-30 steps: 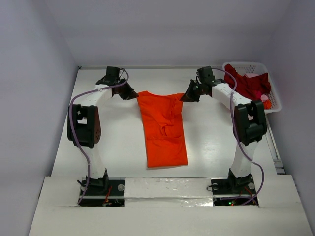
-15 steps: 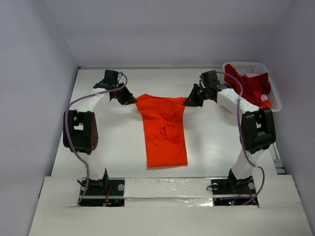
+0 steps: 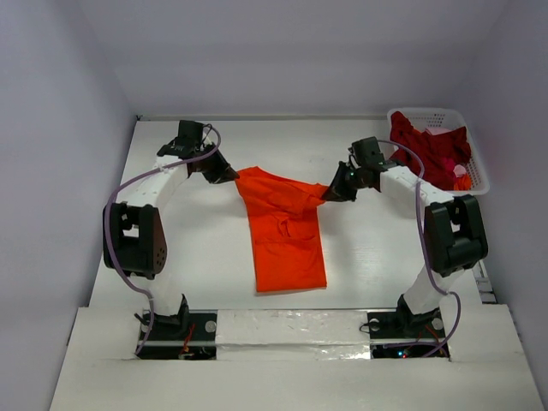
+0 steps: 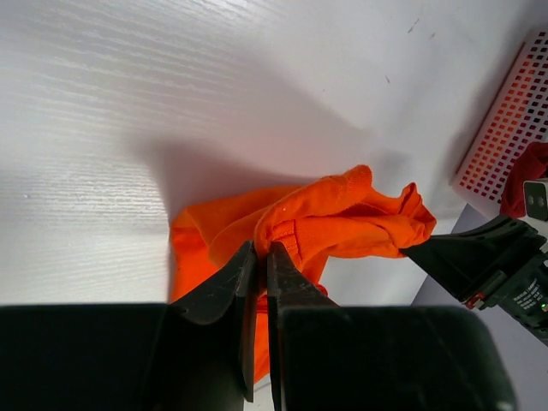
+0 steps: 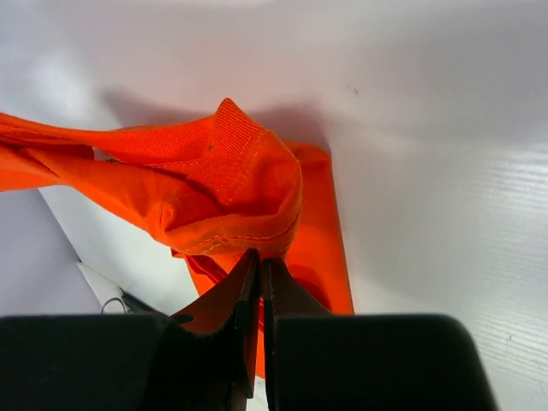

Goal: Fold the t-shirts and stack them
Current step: Grab one side of the 2/3 rectangular tshirt with both arms, then fold the long partially folded tshirt into a neat square

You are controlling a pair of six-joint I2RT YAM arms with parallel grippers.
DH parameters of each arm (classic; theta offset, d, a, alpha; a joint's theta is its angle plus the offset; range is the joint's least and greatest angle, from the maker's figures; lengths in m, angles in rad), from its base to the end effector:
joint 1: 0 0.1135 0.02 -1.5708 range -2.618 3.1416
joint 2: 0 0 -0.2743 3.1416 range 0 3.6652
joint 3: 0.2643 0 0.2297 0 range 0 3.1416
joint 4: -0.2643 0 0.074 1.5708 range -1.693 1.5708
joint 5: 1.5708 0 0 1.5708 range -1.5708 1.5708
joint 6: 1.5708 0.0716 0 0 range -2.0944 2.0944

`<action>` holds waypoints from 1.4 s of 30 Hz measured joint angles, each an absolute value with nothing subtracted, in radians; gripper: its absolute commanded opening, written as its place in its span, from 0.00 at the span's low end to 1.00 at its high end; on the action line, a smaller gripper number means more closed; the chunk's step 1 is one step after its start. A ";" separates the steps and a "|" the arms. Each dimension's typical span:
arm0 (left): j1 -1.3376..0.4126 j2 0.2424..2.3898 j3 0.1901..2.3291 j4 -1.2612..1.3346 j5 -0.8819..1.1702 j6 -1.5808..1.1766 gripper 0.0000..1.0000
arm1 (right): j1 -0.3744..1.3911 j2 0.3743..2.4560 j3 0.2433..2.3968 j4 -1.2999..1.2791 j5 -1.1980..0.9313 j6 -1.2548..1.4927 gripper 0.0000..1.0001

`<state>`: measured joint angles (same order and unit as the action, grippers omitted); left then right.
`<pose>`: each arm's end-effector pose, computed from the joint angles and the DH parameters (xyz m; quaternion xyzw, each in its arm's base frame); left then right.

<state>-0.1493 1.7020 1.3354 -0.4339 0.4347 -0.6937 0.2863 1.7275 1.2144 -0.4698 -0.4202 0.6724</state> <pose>0.3724 -0.0865 0.2623 -0.1653 0.8934 -0.3325 0.2530 0.3397 0.1305 0.2119 0.1203 0.9303 0.3078 0.1594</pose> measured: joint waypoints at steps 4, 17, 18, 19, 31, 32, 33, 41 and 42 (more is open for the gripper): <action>-0.149 1.685 1.334 -0.455 0.435 -0.689 0.00 | 0.290 1.687 1.174 -0.469 -0.423 0.672 0.00; -0.176 1.544 1.242 -0.456 0.436 -0.691 0.00 | 0.303 1.541 1.155 -0.471 -0.431 0.665 0.00; -0.180 1.538 1.234 -0.458 0.437 -0.691 0.00 | 0.305 1.534 1.148 -0.471 -0.431 0.665 0.00; -0.183 1.534 1.228 -0.460 0.437 -0.691 0.00 | 0.306 1.525 1.136 -0.474 -0.431 0.665 0.00; -0.189 1.425 1.184 -0.495 0.427 -0.696 0.00 | 0.310 1.402 1.031 -0.517 -0.430 0.658 0.00; -0.189 1.412 1.184 -0.498 0.427 -0.696 0.00 | 0.310 1.391 1.029 -0.525 -0.430 0.658 0.00; -0.189 1.400 1.184 -0.501 0.426 -0.697 0.00 | 0.310 1.380 1.028 -0.526 -0.430 0.657 0.00; -0.192 1.332 1.142 -0.524 0.424 -0.698 0.00 | 0.310 1.304 0.984 -0.546 -0.429 0.645 0.00; -0.194 1.328 1.135 -0.527 0.424 -0.698 0.00 | 0.310 1.295 0.976 -0.551 -0.429 0.645 0.00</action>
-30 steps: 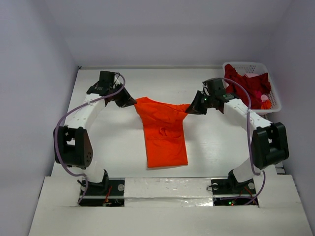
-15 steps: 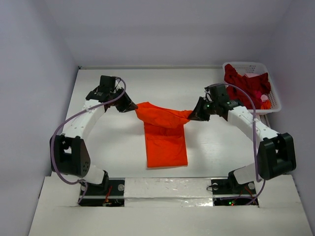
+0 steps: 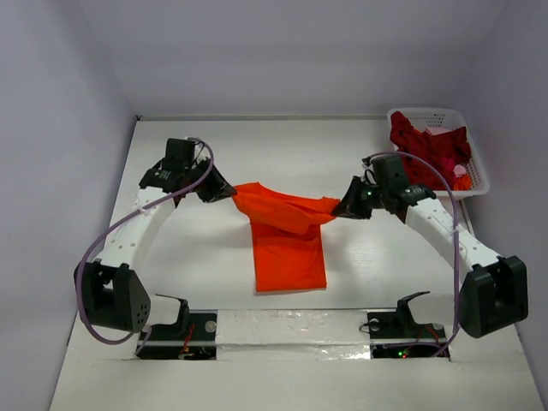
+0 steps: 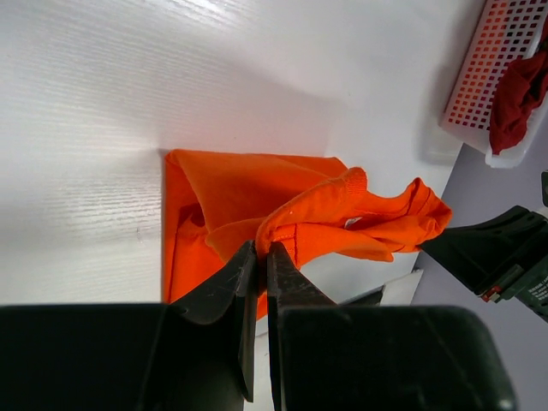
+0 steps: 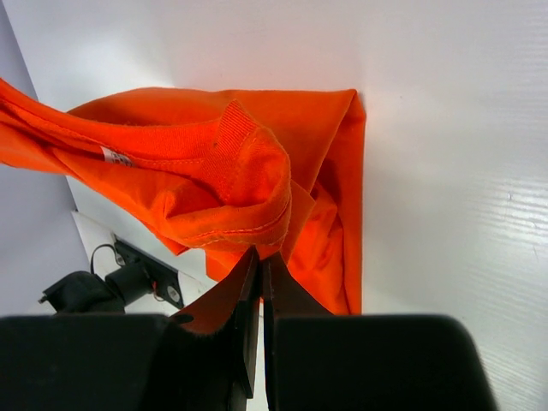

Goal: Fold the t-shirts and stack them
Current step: Fold the long partially folded tshirt into a neat square

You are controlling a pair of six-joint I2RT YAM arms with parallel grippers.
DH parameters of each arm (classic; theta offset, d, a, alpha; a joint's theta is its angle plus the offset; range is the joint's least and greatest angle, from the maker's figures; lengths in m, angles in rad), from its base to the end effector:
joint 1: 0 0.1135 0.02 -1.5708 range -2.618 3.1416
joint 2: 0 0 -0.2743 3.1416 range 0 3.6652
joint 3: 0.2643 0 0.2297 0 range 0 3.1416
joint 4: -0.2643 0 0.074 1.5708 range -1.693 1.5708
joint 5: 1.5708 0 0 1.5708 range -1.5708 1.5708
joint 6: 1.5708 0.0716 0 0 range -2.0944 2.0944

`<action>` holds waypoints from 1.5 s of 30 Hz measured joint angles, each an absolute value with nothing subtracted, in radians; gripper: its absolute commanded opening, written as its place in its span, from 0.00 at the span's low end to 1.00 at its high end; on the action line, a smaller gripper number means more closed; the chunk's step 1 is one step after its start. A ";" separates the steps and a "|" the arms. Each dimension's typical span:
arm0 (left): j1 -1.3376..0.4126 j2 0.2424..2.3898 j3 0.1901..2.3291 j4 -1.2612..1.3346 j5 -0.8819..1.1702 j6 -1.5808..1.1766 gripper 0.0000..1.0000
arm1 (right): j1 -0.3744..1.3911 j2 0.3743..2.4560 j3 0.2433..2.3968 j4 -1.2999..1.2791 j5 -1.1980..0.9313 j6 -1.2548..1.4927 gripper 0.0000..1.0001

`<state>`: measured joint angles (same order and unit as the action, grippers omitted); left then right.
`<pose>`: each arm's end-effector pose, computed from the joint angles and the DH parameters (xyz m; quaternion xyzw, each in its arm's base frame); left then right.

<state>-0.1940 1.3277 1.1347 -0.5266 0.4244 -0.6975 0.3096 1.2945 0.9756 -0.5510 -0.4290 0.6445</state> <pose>0.2767 -0.0844 0.3043 -0.1376 0.8840 -0.3471 0.2815 0.2426 0.1089 0.2585 0.0809 0.9170 0.3316 0.2062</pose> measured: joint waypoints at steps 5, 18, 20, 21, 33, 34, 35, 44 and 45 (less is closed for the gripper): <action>-0.201 1.290 1.078 -0.529 0.422 -0.704 0.00 | 0.310 1.247 0.942 -0.568 -0.428 0.643 0.00; -0.234 1.129 0.899 -0.522 0.418 -0.720 0.00 | 0.317 1.153 0.859 -0.580 -0.426 0.644 0.00; -0.234 1.113 0.873 -0.520 0.417 -0.724 0.00 | 0.322 1.148 0.849 -0.580 -0.426 0.644 0.00; -0.234 1.107 0.861 -0.519 0.417 -0.726 0.00 | 0.323 1.144 0.842 -0.579 -0.426 0.644 0.00; -0.248 1.038 0.806 -0.541 0.410 -0.746 0.00 | 0.358 1.044 0.737 -0.608 -0.408 0.643 0.00; -0.250 1.030 0.801 -0.543 0.411 -0.746 0.00 | 0.361 1.032 0.730 -0.617 -0.405 0.643 0.00; -0.252 1.021 0.793 -0.545 0.410 -0.746 0.00 | 0.362 1.022 0.723 -0.621 -0.403 0.642 0.00; -0.262 0.982 0.693 -0.561 0.420 -0.756 0.00 | 0.383 0.960 0.666 -0.654 -0.401 0.628 0.00; -0.262 0.983 0.687 -0.563 0.422 -0.757 0.00 | 0.388 0.962 0.665 -0.656 -0.401 0.625 0.00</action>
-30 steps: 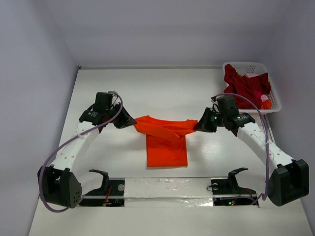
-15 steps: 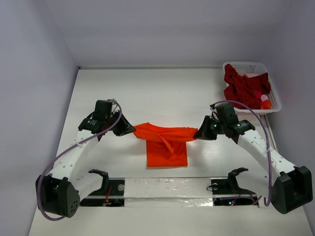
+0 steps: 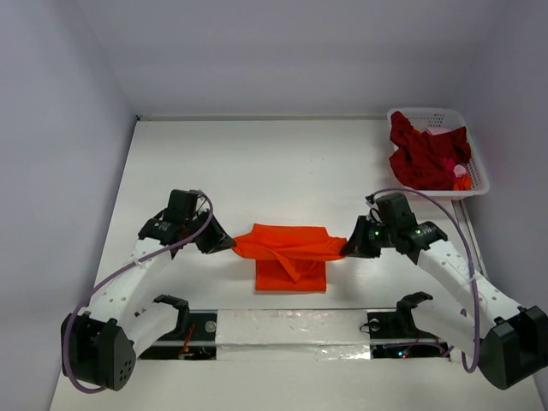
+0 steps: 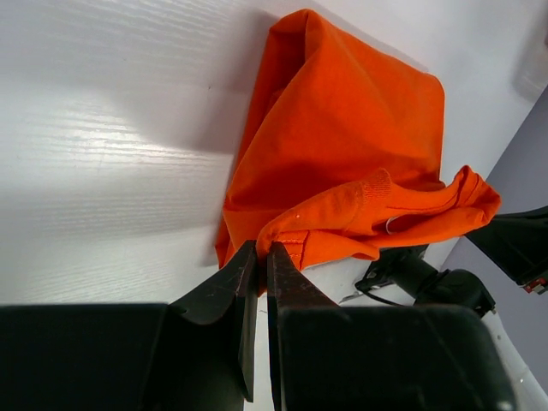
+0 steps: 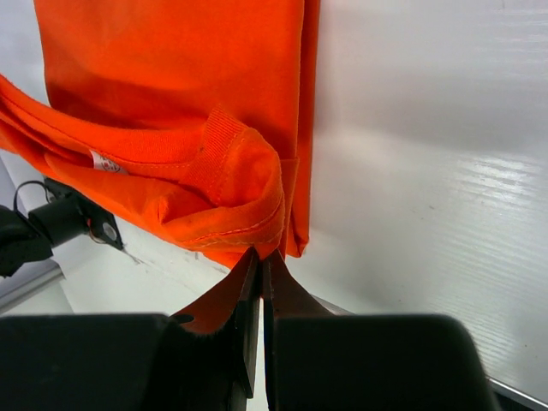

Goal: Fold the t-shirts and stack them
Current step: Fold the long partially folded tshirt into a neat square

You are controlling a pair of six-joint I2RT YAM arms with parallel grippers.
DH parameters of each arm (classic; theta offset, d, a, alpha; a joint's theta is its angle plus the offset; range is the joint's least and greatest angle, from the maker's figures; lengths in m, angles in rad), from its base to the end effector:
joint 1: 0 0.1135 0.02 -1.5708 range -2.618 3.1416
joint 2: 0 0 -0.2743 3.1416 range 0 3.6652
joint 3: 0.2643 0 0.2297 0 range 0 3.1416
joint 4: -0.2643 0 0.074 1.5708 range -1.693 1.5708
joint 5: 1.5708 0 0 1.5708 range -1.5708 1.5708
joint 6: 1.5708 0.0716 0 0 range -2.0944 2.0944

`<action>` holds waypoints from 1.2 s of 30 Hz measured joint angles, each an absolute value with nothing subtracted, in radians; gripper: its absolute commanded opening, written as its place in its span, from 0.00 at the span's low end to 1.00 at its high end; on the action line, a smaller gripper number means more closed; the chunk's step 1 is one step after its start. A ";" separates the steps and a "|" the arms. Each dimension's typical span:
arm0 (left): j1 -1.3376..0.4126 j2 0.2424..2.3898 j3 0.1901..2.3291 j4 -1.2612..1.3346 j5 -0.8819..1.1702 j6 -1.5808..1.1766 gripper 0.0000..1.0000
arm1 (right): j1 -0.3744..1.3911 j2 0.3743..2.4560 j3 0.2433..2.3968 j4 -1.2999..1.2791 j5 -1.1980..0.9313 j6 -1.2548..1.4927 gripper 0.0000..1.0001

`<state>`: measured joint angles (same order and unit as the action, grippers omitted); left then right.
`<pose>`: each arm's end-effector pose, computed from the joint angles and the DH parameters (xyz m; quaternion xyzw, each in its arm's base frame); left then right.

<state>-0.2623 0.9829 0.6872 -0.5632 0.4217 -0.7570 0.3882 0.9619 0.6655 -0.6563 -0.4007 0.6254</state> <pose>0.1744 -0.0772 0.2290 -0.1537 0.9065 -0.3375 0.2017 0.1503 0.0916 0.2171 0.0504 0.9342 0.3104 0.1686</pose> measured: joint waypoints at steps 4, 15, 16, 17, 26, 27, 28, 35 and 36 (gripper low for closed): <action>-0.270 0.990 0.685 -0.564 0.423 -0.758 0.00 | 0.412 0.975 0.665 -0.657 -0.400 0.616 0.00; -0.327 1.026 0.658 -0.556 0.422 -0.764 0.00 | 0.502 1.026 0.665 -0.685 -0.358 0.598 0.00; -0.331 1.031 0.654 -0.555 0.421 -0.765 0.00 | 0.511 1.026 0.665 -0.689 -0.353 0.598 0.00; -0.336 1.034 0.650 -0.556 0.419 -0.765 0.00 | 0.517 1.026 0.665 -0.693 -0.349 0.598 0.00; -0.368 1.035 0.633 -0.581 0.401 -0.764 0.00 | 0.583 1.018 0.664 -0.725 -0.326 0.612 0.00; -0.370 1.033 0.626 -0.585 0.399 -0.764 0.00 | 0.592 1.017 0.663 -0.727 -0.323 0.616 0.00; -0.372 1.030 0.618 -0.591 0.399 -0.764 0.01 | 0.599 1.016 0.661 -0.729 -0.321 0.618 0.00; -0.412 1.019 0.597 -0.612 0.398 -0.765 0.06 | 0.669 1.013 0.654 -0.750 -0.308 0.641 0.00; -0.418 1.019 0.597 -0.613 0.398 -0.765 0.07 | 0.679 1.013 0.654 -0.752 -0.305 0.645 0.00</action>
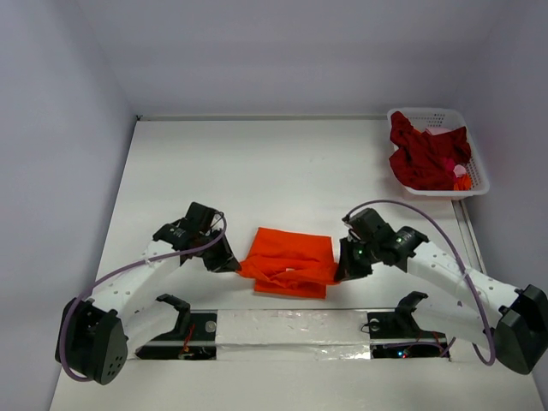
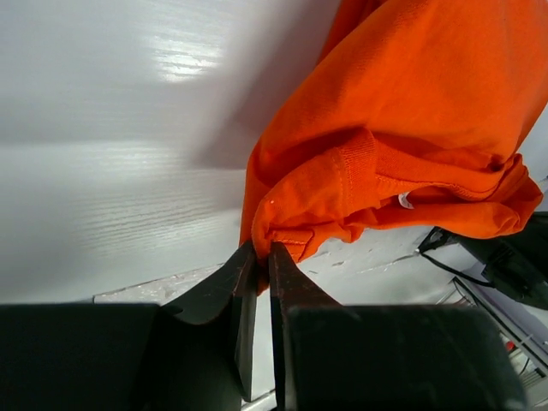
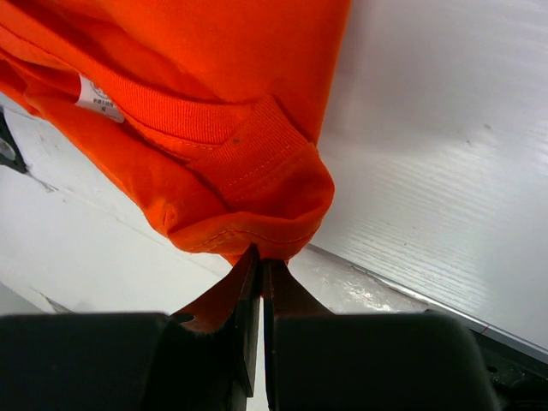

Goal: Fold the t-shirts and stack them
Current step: Fold the long partially folded tshirt into a neat square, then smooth out wrinkles on the folded tshirt

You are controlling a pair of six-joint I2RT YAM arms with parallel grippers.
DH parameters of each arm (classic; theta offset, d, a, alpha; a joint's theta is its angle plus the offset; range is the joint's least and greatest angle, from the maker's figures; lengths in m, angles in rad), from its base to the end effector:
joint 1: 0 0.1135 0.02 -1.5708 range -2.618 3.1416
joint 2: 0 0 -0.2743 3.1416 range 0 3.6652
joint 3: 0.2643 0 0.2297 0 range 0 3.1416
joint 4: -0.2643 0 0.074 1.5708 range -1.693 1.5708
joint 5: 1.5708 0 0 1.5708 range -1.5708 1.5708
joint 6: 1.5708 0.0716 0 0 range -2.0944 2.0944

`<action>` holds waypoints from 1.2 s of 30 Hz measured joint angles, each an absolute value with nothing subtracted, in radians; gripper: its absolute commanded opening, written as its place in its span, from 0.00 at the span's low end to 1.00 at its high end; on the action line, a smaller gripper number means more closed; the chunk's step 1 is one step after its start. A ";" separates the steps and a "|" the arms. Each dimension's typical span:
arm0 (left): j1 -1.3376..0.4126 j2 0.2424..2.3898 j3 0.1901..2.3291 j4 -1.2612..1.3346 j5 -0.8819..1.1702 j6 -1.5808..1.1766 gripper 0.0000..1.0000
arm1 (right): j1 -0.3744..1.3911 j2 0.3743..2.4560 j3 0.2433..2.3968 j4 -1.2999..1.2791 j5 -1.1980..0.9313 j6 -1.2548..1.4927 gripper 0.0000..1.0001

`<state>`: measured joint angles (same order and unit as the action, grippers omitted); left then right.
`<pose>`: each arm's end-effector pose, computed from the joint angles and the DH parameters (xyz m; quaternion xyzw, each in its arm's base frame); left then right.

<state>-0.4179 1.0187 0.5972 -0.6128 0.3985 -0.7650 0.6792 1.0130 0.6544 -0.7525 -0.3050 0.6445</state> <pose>0.1483 -0.0962 0.1908 -0.1115 0.9400 -0.3033 0.1093 0.1161 0.1214 0.1971 -0.0513 0.9617 0.2551 0.0867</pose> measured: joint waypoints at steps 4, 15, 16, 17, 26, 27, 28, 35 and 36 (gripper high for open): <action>-0.429 1.019 0.597 -0.626 0.397 -0.765 0.19 | 0.728 1.021 0.655 -0.758 -0.296 0.657 0.17; -0.473 1.031 0.658 -0.731 0.387 -0.756 0.64 | 0.788 0.996 0.660 -0.845 -0.293 0.682 0.76; -0.476 1.030 0.675 -0.746 0.384 -0.756 0.60 | 0.790 0.979 0.665 -0.862 -0.289 0.682 0.74; -0.476 1.029 0.696 -0.764 0.381 -0.756 0.56 | 0.791 0.962 0.673 -0.882 -0.283 0.685 0.70; -0.483 1.041 0.824 -0.722 0.347 -0.780 0.00 | 0.794 1.011 0.781 -0.900 -0.243 0.692 0.00; -0.488 1.064 0.820 -0.696 0.346 -0.785 0.00 | 0.794 1.058 0.785 -0.880 -0.241 0.689 0.00; -0.496 1.088 0.815 -0.669 0.343 -0.788 0.00 | 0.794 1.098 0.788 -0.862 -0.237 0.686 0.00; -0.531 1.249 0.811 -0.524 0.329 -0.803 0.00 | 0.794 1.349 0.841 -0.737 -0.223 0.665 0.00; -0.535 1.266 0.813 -0.512 0.327 -0.804 0.00 | 0.794 1.367 0.848 -0.722 -0.224 0.665 0.00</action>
<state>-0.5350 1.2659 0.8127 -0.5117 0.3275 -0.8036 0.7937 1.3670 0.8478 -0.7219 -0.2241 0.6647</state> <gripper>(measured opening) 0.003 0.010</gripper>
